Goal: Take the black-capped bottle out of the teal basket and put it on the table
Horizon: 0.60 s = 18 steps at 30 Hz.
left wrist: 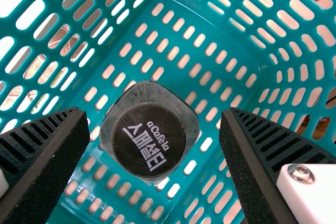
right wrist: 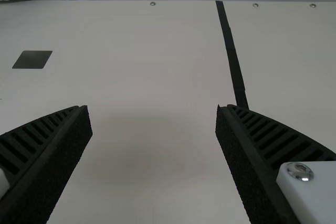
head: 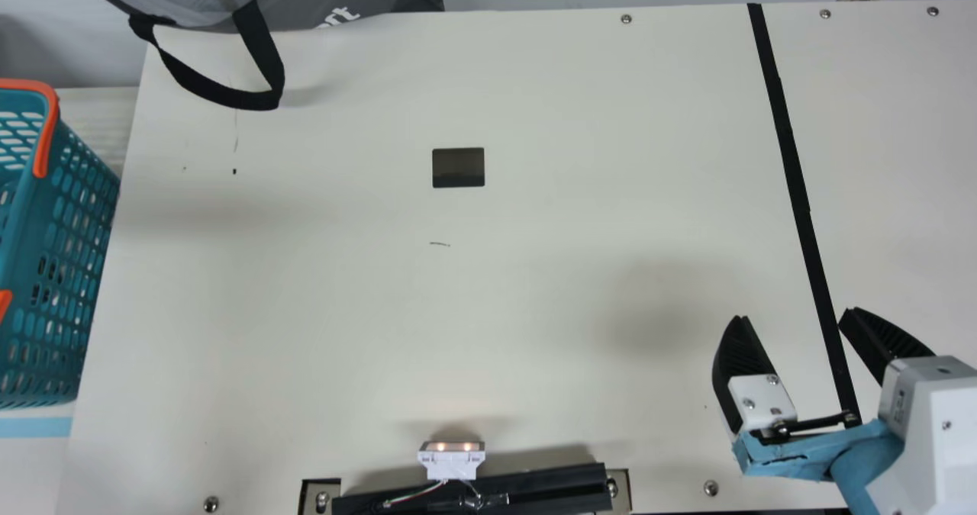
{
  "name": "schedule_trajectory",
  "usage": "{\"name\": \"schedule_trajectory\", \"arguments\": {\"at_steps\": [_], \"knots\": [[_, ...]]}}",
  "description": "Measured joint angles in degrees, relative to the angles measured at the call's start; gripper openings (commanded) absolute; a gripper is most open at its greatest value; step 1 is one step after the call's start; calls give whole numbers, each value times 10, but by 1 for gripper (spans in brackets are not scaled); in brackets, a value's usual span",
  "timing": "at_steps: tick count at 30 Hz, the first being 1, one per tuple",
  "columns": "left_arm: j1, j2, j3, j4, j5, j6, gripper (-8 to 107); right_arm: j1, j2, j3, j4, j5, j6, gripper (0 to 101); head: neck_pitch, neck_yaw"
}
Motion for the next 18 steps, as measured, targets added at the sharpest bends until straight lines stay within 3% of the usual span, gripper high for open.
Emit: {"name": "schedule_trajectory", "arguments": {"at_steps": [14, 16, 18], "knots": [[3, 10, -5, 9, -1, 0, 107, 0, 0, 0, 0, 0, 0, 91, 0, 0], [3, 11, -6, 9, -1, 0, 39, 0, 0, 0, 0, 0, 0, 91, 0, -3], [3, 12, -6, 9, -1, 1, 0, 0, 0, 0, 0, 0, 0, 91, 0, -3]]}}
